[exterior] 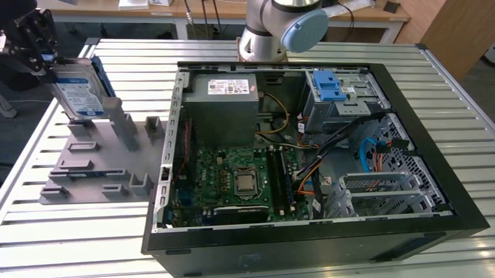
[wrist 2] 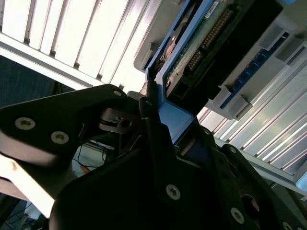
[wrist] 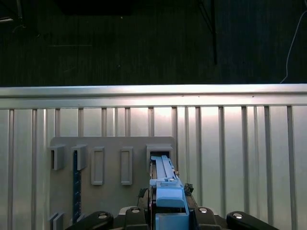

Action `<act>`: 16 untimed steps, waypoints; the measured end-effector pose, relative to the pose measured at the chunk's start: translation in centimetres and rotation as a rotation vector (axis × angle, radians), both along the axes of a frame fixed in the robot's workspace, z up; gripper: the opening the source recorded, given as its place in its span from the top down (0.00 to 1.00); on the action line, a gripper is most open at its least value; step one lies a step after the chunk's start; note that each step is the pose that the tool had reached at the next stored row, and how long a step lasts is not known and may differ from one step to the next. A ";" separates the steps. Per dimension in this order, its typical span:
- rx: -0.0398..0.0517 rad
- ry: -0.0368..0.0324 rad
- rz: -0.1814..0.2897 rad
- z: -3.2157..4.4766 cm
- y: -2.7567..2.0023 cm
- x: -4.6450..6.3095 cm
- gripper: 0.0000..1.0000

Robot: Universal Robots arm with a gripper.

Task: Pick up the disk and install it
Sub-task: 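Pick up the disk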

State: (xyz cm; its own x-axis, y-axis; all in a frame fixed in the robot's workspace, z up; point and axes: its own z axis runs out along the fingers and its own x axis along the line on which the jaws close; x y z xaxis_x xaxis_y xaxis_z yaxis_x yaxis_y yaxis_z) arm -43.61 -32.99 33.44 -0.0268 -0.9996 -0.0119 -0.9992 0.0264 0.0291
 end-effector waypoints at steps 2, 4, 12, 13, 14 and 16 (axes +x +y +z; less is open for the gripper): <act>0.0001 -0.0004 0.000 0.03 0.00 0.0 0.64; 0.0000 -0.0002 0.000 0.06 0.00 0.0 0.64; 0.0000 0.0000 0.000 1.11 0.00 0.0 0.64; 0.0000 -0.0001 0.000 1.16 0.00 0.0 0.64; 0.0001 -0.0002 0.000 1.16 0.00 0.0 0.64; 0.0001 -0.0002 0.000 1.16 0.00 0.0 0.64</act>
